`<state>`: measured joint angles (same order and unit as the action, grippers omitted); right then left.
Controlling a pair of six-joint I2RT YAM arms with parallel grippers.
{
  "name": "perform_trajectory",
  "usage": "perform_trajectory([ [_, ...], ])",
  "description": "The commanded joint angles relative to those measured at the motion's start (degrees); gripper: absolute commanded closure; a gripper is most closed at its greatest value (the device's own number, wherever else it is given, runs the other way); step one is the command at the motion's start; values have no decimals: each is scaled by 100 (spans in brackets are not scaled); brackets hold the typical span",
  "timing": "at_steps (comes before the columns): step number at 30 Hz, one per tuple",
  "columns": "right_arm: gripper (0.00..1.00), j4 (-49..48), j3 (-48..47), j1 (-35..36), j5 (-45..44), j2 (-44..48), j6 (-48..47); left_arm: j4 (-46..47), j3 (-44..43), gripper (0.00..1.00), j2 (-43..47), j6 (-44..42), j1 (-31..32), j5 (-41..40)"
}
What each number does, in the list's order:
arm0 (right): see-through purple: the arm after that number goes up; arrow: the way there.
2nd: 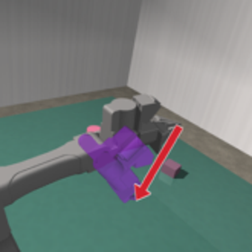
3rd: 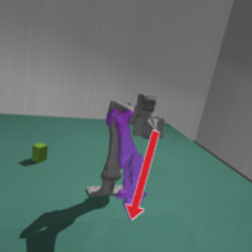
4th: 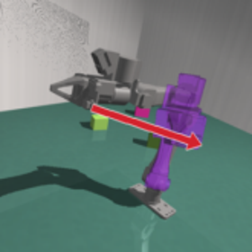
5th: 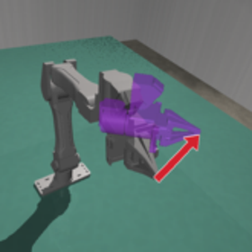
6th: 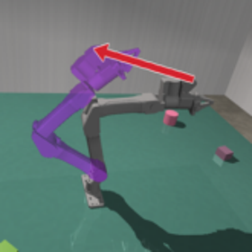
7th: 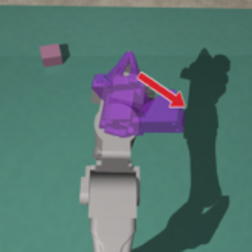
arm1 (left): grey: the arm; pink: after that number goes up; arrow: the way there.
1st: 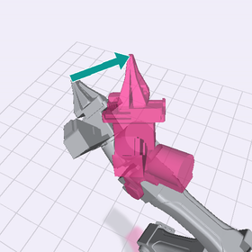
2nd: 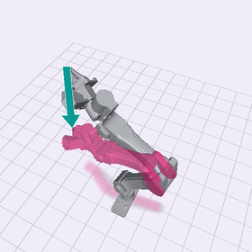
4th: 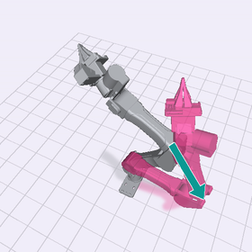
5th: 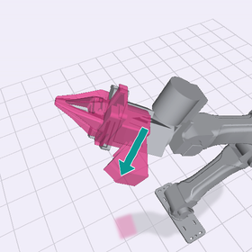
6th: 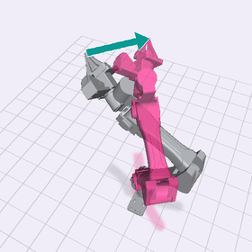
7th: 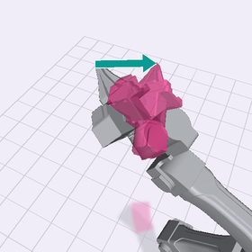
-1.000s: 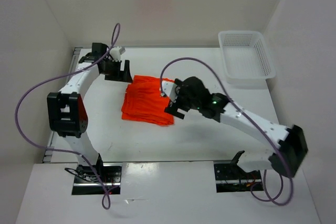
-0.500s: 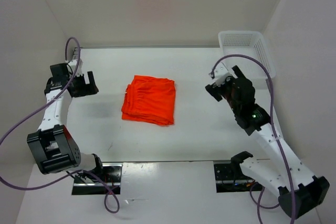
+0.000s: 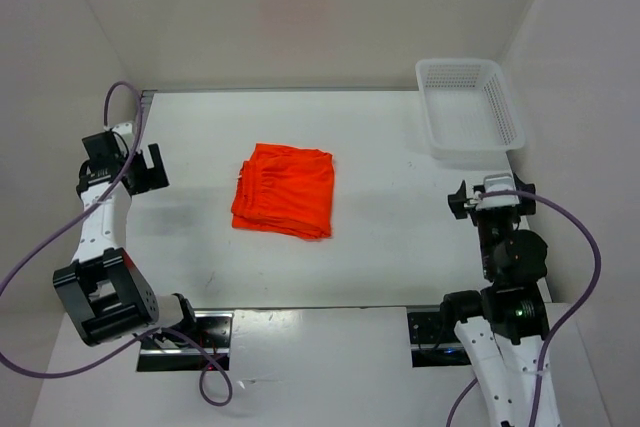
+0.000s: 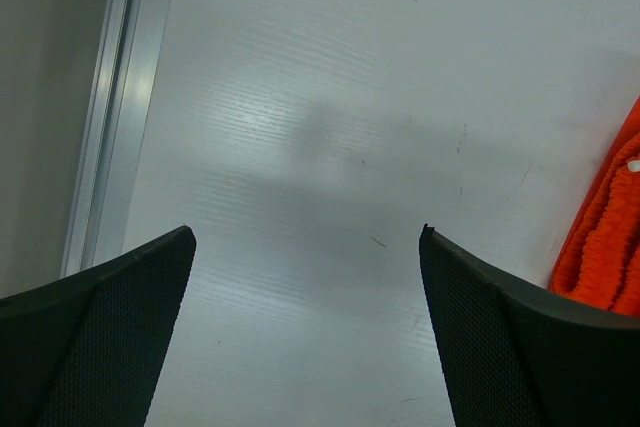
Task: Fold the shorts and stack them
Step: Fold the shorts
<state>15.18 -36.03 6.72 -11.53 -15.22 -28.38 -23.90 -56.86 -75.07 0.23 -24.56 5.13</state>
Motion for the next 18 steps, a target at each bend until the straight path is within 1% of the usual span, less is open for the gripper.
perform_trajectory([
  [1,1,441,184,-188,229,449,307,202,52,1,238,-23,-40,120],
  [2,1,494,184,-189,230,720,307,202,52,1,238,-23,-40,120],
  [7,1,898,334,-189,116,1381,386,202,52,1,291,-23,-40,-11],
  [12,1,1268,272,-382,169,1434,614,202,105,1,291,-23,-40,102],
  [18,1,1268,386,-548,186,1487,667,202,158,1,352,-23,-40,155],
])
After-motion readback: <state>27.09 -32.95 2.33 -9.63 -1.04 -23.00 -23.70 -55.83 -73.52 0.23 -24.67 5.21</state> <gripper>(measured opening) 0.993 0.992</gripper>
